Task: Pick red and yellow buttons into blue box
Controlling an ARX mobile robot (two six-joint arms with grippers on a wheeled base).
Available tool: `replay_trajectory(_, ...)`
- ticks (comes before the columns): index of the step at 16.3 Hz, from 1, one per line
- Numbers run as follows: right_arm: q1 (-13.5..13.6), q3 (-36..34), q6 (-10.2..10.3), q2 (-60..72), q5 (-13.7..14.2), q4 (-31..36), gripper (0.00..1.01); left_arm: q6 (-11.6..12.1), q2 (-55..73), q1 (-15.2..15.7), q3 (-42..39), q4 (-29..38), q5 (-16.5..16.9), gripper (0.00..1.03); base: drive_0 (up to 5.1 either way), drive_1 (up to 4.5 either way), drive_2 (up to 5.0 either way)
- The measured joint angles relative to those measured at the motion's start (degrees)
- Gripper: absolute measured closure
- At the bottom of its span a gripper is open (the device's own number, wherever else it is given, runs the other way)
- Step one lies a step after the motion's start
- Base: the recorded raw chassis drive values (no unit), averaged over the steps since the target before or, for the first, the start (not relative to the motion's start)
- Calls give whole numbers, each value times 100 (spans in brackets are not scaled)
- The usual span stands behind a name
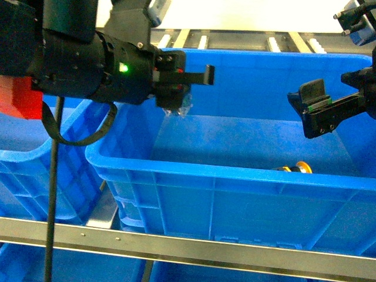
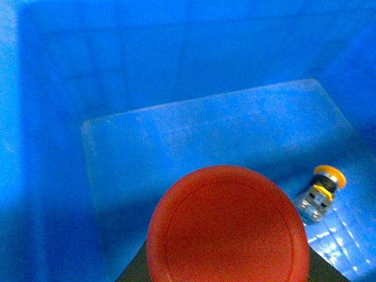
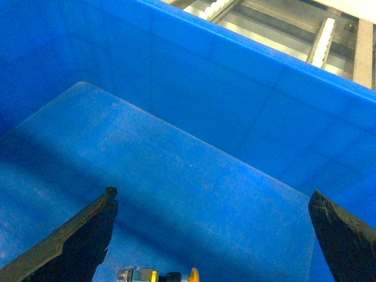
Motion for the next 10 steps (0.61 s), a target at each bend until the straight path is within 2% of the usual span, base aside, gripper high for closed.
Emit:
replay_trajectory(1, 7, 0, 0, 0, -2, 0, 3, -61, 24, -219, -24, 101, 94, 79, 0, 0, 0)
replay_trajectory(2, 2, 0, 0, 0, 0, 0, 3, -52, -26, -321, -46, 127, 205, 73, 0, 0, 0)
replay_trajectory(4, 0, 0, 0, 0, 0, 2, 3, -52, -52, -376, -52, 142, 254, 51, 0, 0, 0)
replay_trajectory(7, 4, 0, 0, 0, -2, 0, 3, -52, -52, -306, -55, 142, 232, 8, 0, 0, 0)
replay_trajectory(8, 0, 0, 0, 0, 0, -2, 3, -39, -52, -306, -55, 142, 232, 4, 0, 0, 0)
replay_trajectory(10, 0, 0, 0, 0, 0, -2, 3, -37, -52, -317, -55, 142, 234, 5, 0, 0, 0)
